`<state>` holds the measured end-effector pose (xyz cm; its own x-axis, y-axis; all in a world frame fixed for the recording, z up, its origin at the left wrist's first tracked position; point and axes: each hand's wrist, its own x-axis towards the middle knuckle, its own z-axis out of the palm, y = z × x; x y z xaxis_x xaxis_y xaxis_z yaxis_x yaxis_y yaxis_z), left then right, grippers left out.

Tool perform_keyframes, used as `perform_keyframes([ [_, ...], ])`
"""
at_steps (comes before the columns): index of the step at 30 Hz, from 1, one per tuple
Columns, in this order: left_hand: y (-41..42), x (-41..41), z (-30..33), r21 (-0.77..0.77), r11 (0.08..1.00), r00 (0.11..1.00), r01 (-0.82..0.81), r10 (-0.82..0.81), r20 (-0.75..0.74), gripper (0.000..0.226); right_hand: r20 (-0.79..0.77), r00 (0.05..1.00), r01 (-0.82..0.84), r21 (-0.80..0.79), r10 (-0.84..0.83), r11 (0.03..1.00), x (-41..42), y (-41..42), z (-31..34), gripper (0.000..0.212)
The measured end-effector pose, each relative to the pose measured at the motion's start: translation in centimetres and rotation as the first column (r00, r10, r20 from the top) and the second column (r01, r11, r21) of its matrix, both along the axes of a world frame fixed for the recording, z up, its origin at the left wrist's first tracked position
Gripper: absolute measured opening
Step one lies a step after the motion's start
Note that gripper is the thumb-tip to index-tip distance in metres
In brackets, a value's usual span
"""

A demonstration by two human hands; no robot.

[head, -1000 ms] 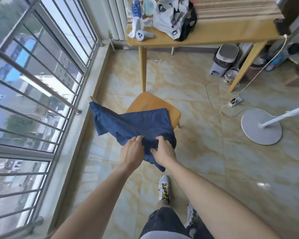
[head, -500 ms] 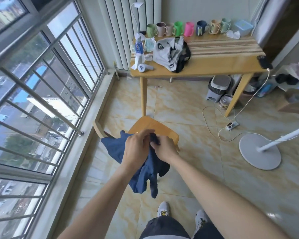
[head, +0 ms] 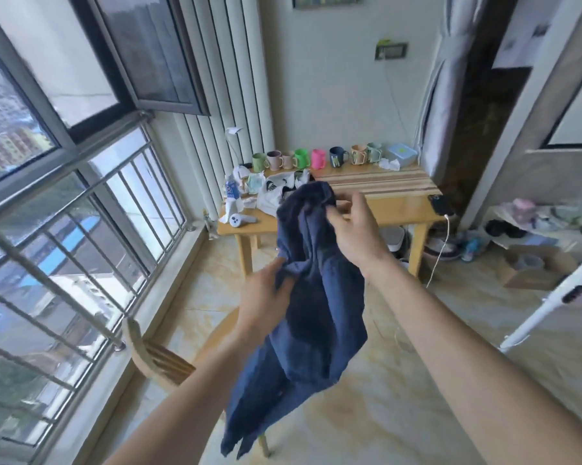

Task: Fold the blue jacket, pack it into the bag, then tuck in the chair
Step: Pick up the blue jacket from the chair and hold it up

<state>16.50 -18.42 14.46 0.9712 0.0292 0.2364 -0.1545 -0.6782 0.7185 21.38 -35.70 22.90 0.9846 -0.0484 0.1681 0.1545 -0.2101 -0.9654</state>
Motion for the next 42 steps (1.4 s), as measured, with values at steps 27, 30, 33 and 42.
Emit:
perform_keyframes([
  [27, -13.5, 24.7, 7.8, 0.437, 0.898, 0.997, 0.051, -0.074, 0.036, 0.037, 0.286, 0.893, 0.401, -0.151, -0.349, 0.903, 20.4, -26.4, 12.5, 0.031],
  [30, -12.3, 31.2, 6.9, 0.426, 0.905, 0.999, -0.002, -0.020, 0.048, 0.028, 0.285, 0.896, 0.396, -0.170, -0.340, 0.902, 25.8, -27.1, 13.1, 0.035],
  [33, -13.1, 37.3, 6.7, 0.227, 0.974, 1.000, -0.010, 0.007, 0.017, 0.035, 0.280, 0.908, 0.362, -0.156, -0.311, 0.919, 31.7, -25.9, 13.6, 0.035],
  [42, -9.6, 52.8, 5.5, 0.282, 0.948, 0.988, 0.150, -0.135, -0.074, 0.050, -0.101, 0.983, -0.179, -0.681, 0.151, 0.710, 46.5, -25.4, 14.7, 0.052],
])
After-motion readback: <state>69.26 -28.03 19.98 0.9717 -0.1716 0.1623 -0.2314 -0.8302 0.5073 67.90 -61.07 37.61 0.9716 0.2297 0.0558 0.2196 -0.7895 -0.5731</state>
